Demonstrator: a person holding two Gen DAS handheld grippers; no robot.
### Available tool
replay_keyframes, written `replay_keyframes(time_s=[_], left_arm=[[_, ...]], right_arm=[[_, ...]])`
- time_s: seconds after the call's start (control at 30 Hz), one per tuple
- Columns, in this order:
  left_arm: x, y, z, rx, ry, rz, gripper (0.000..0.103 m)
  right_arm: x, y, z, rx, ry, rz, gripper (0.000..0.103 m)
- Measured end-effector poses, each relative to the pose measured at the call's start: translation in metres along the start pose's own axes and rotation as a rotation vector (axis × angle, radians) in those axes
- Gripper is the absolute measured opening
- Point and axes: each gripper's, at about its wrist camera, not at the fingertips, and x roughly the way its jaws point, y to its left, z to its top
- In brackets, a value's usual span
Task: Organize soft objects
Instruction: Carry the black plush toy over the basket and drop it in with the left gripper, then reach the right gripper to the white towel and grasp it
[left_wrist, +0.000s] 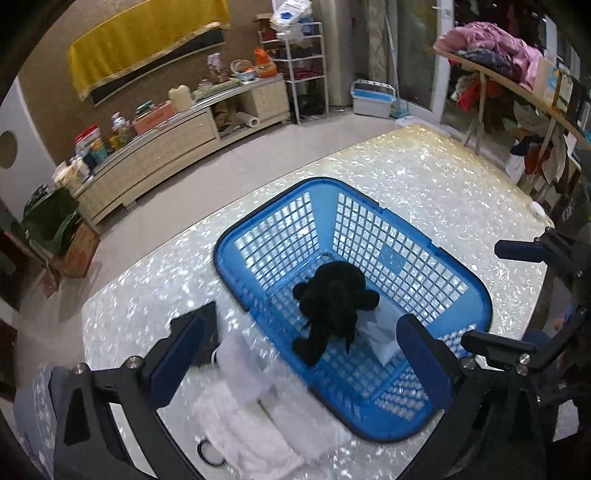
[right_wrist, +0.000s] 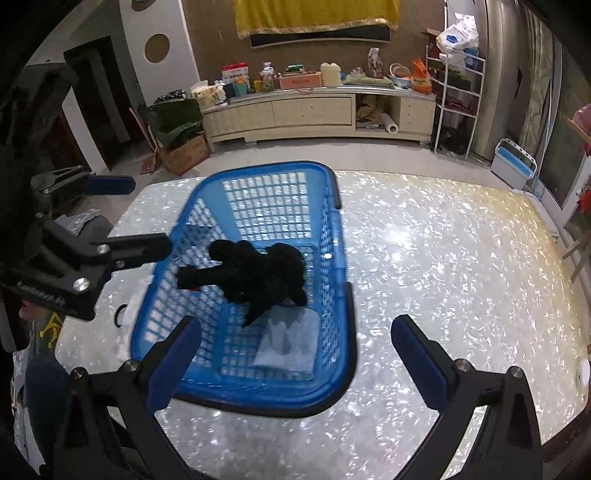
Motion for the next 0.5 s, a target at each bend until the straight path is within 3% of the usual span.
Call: replay_keyframes(time_s=[0.5], left_arm=[[-0.069,0.047,-0.09,-0.088,-0.016,0.067,0.103]], right_arm=[[-0.013,0.073,-0.003,-0.059,-0.004,0.073,0.103]])
